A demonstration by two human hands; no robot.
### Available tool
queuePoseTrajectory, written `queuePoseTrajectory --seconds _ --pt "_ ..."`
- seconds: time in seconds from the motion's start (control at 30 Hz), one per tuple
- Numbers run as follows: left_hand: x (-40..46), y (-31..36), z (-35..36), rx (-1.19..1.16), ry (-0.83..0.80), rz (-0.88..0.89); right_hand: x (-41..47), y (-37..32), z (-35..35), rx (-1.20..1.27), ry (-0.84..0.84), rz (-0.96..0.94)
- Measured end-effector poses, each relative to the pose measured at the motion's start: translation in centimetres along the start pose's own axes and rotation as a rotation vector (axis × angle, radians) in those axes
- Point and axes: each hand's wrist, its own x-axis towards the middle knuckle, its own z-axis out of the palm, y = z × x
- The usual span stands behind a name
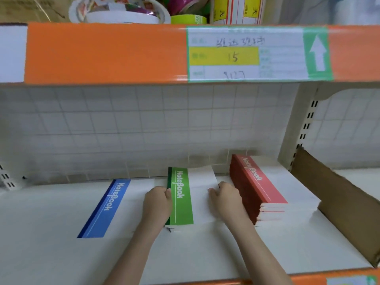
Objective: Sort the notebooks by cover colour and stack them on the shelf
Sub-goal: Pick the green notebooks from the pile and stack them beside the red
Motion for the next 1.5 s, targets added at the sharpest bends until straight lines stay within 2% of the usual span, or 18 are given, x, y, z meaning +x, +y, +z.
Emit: queuePoseTrajectory --seconds 0.3,0.47,0.6,0.73,0.8,1.07,1.3,1.37,1.5 --pt "1.1 0.1 1.4 0.097 0.023 0.047 1.4 1.4 1.1 -0.004 0.038 -0.015" --pt "1.3 -0.3 1.9 0.026 0.0 0.035 1.5 2.3 1.4 0.045 0.018 -0.055" --pt "1.1 -0.9 2.3 -0.08 -0.004 0.026 1.9 2.8 1.6 0.201 -0.064 -0.031" --pt "1.2 -1.7 2.6 -0.252 -0.072 -0.096 2.2 3.2 1.6 0.451 -0.126 0.016" --pt "1.3 -1.9 2.9 -0.274 -0.089 -0.096 2.3 3.1 1.7 0.485 -0.154 0.014" --pt "1.2 -2.0 3.6 -0.226 -0.051 -0.082 2.3 3.1 1.7 0.269 -0.183 -0.062" --pt "1.3 -1.5 2.3 -0.298 -0.144 -0.137 2.4 3.0 1.6 0.398 -0.189 -0.004" --pt "1.3 -1.2 1.3 -0.252 -0.184 -0.104 2.4 2.8 1.3 0.316 -0.205 -0.015" --pt "1.0 -1.5 -1.1 -0.087 -0.14 0.026 1.1 0.2 -0.2 0.09 -0.026 -0.109"
